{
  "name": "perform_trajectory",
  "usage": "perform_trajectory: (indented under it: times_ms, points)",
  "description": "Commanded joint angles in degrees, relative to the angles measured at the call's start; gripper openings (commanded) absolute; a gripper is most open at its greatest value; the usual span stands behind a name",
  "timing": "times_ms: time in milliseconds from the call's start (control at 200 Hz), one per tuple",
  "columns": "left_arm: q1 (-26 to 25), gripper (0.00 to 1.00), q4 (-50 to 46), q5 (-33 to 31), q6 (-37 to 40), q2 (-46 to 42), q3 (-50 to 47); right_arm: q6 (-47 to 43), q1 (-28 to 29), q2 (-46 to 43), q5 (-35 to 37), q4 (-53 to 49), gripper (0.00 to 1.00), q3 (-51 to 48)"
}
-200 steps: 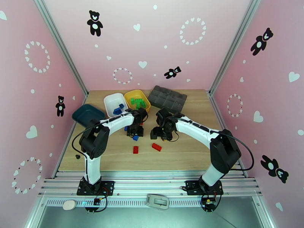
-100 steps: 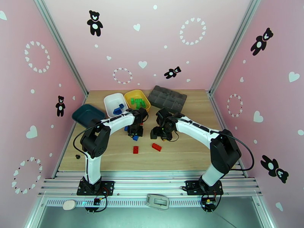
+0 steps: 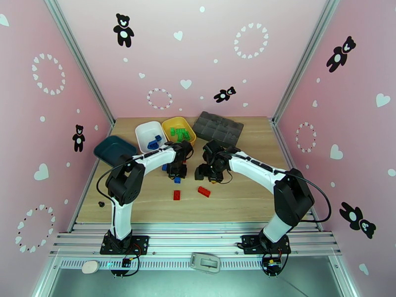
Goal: Sort the legos into containers by color
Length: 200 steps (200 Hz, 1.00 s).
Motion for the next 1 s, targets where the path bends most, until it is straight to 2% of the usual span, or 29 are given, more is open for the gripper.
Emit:
perform_trajectory:
  times_ms: [0,150,335,480,606,741,996]
  points:
    - [2.0,0.33,0.9,5.3,-0.6,-5.0,1.8,1.3,0.2,0.8,-2.5,1.5,0.69,3.7]
    - [6.0,0.33,1.6,10.1,-1.6,-7.8,3.6,4.2,0.3,3.4,-2.9,1.3,0.71,8.7]
    - [13.5,0.33,3.4,16.0,-3.9,-10.1,5.2,6.3,0.8,7.2,-0.2,-2.6,0.73,17.4]
    - [20.5,0.33,4.7,19.5,-5.9,-9.8,7.2,5.0,2.9,8.2,1.6,2.1,0.72,20.1]
    - [25.7,0.34,4.2,19.8,-7.2,-7.7,11.2,3.7,4.6,10.7,2.2,2.9,0.72,24.6]
    - [29.7,0.34,2.6,18.0,-8.0,-3.1,17.7,1.2,4.8,18.3,-2.4,-5.6,0.69,35.0]
    - [33.5,0.35,-3.5,15.5,-8.8,10.3,36.4,3.1,5.4,20.0,-3.4,-2.4,0.68,35.9]
